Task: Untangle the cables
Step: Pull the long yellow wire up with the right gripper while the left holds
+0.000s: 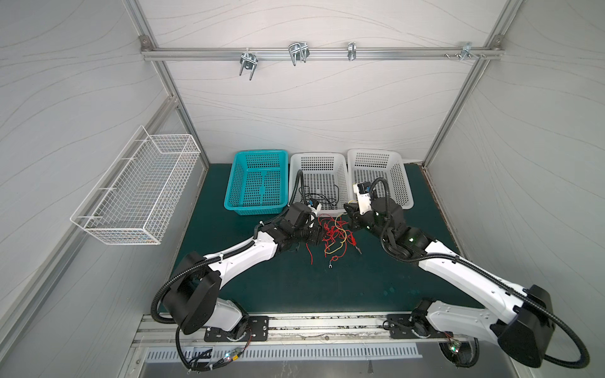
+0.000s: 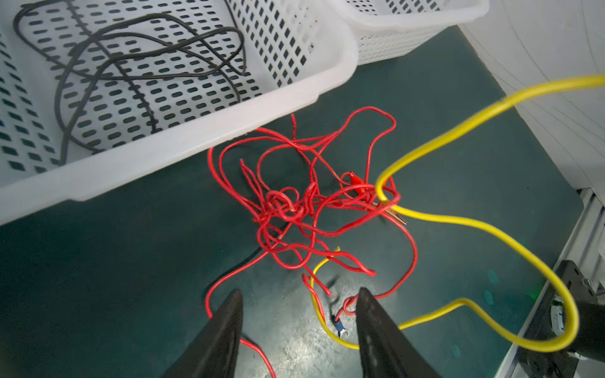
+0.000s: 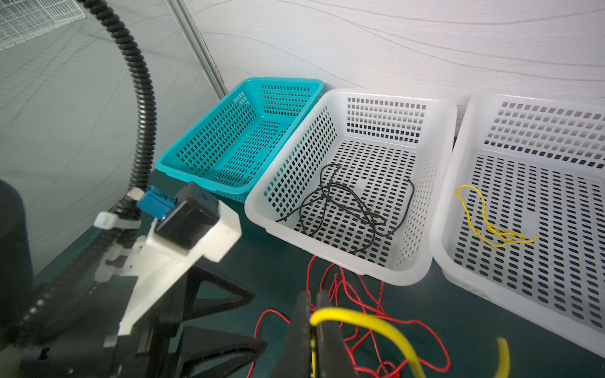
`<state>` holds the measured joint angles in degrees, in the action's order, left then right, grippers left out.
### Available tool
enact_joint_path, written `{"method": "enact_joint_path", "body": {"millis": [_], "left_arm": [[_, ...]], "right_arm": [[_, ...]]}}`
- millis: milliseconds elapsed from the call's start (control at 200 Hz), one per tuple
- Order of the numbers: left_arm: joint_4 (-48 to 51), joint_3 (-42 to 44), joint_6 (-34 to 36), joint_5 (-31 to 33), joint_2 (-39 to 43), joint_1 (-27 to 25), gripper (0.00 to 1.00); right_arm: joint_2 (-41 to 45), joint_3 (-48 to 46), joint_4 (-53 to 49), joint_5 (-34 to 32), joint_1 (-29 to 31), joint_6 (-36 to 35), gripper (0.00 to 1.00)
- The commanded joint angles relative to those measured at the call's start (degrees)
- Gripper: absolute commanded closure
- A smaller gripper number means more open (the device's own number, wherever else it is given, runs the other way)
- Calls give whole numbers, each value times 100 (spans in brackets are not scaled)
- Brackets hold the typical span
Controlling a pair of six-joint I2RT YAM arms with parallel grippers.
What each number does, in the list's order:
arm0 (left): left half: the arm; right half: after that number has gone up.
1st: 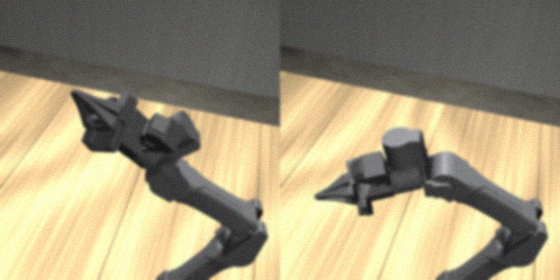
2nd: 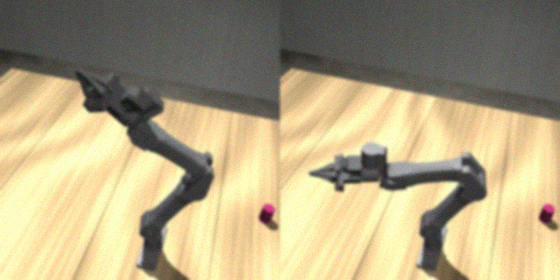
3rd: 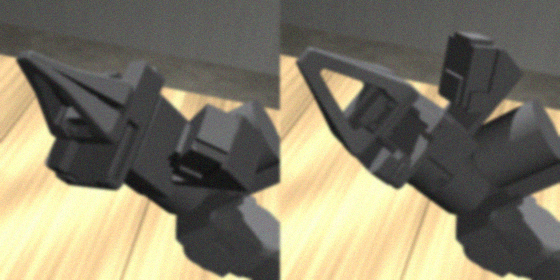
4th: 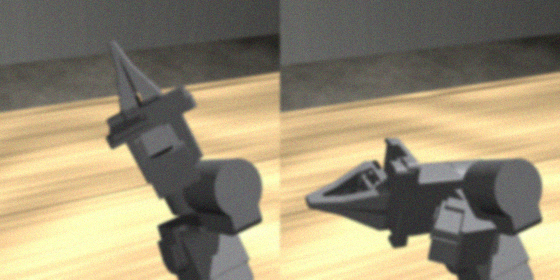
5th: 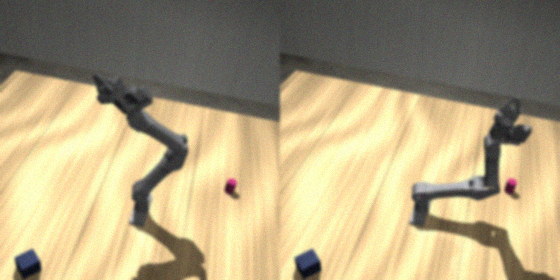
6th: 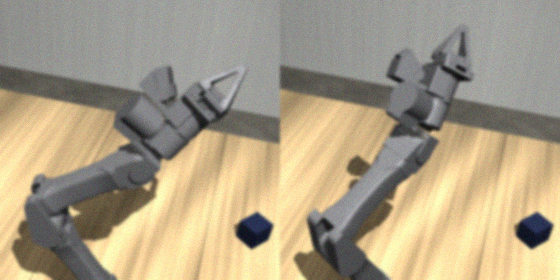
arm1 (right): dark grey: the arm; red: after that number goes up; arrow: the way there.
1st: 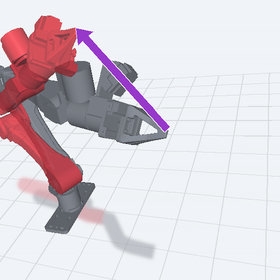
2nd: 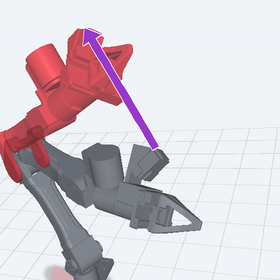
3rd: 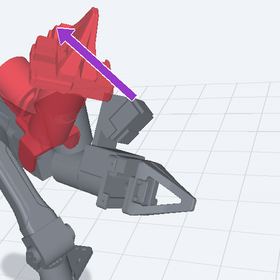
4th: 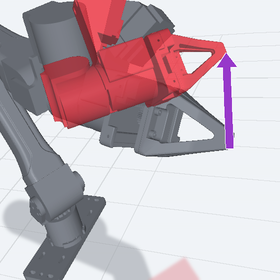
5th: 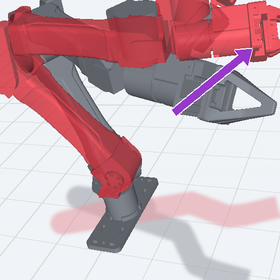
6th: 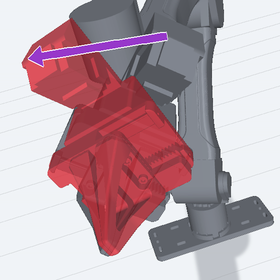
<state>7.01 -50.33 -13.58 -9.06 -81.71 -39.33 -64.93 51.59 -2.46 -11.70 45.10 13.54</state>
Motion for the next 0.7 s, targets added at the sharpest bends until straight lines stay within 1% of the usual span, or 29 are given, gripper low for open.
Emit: {"method": "enact_joint_path", "body": {"millis": [0, 85, 195, 405, 525, 695], "left_arm": [[-277, -262, 279, -122, -143, -177, 42], [-325, -337, 355, 50, -292, -280, 41], [-579, -316, 290, 502, -417, -331, 41], [-1391, -146, 327, 871, -372, -334, 43], [-1696, -83, 451, 823, -378, -336, 44], [-1670, -161, 498, 710, -568, -336, 49]], "right_arm": [[-42, 243, 255, 114, 42, -79, 100], [-51, 297, 255, 207, 46, -88, 100], [-38, 334, 224, 314, 47, -74, 100], [-2, 395, 20, 503, 43, 6, 100], [6, 403, -27, 564, 43, 52, 100], [31, 482, -44, 675, 45, 79, 100]]}}
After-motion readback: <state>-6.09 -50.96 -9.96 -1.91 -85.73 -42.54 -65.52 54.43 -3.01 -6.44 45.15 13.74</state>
